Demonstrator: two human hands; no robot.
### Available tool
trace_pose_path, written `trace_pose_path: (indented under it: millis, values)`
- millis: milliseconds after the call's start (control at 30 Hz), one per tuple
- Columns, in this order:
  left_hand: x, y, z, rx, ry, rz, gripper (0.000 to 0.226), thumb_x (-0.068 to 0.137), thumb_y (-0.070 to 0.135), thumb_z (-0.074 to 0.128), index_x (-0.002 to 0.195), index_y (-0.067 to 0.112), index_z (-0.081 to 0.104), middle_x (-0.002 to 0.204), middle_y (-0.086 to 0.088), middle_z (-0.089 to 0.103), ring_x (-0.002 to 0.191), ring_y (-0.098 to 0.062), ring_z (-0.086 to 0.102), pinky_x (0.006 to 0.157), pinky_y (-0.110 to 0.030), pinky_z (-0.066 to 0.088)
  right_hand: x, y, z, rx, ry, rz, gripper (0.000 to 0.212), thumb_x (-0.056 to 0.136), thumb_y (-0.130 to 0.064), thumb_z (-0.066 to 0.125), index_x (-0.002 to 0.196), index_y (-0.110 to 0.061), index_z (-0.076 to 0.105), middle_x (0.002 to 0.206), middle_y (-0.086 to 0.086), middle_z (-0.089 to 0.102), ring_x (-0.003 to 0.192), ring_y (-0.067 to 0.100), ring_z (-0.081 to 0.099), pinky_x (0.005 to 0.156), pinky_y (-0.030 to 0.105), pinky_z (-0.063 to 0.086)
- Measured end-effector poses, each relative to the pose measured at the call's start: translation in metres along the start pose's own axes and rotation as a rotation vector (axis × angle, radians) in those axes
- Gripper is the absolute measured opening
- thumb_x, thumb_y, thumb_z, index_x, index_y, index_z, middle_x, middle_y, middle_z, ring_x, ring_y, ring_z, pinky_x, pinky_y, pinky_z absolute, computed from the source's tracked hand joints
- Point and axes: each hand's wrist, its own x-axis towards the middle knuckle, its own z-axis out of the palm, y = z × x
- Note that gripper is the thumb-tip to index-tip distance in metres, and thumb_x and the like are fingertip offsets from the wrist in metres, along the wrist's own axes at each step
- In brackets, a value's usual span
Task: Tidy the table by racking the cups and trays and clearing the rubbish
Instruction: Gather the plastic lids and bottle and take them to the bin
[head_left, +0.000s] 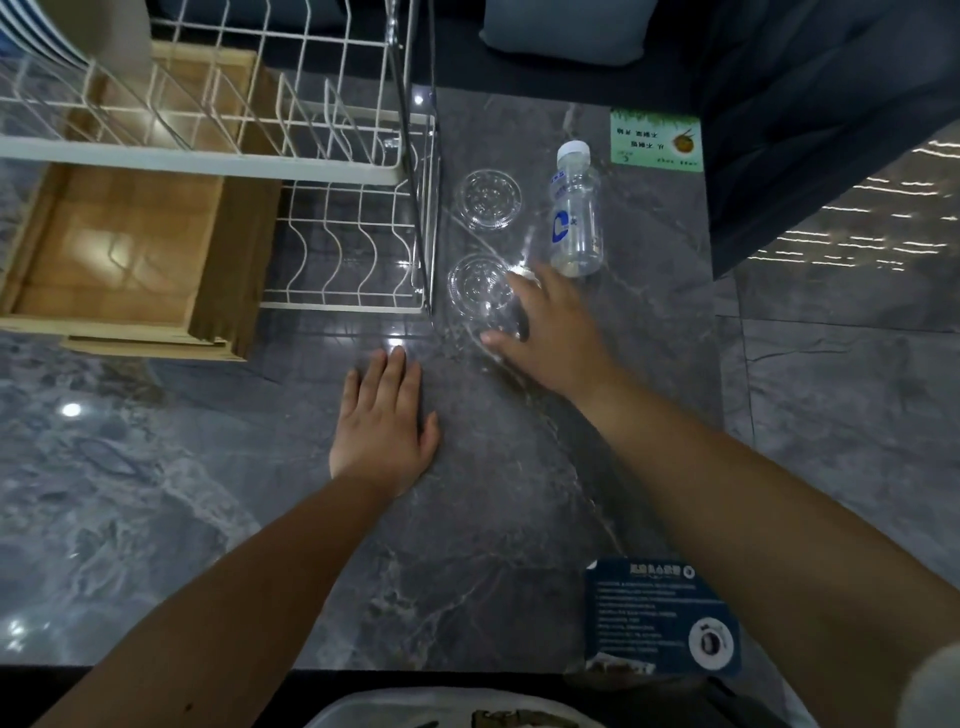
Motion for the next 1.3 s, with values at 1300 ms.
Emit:
trace_pose_path:
  millis: [1300]
  values:
    - [0.000,0.000,-0.004,-0.018,-0.023,0.006,0.067,0.093,0.047,0.034,0.147,0.008,0.034,0.157,-0.015,0.028,0.148,-0.030,0.016,0.120,-0.052,0.011,0.140,-0.020,0.005,0.007,0.177,0.172,0.062,0.082,-0.050,0.061,0.133,-0.017,0.049,0.138,0.017,0.041,0.128,0.035,0.035,0.106,0.042,0.035]
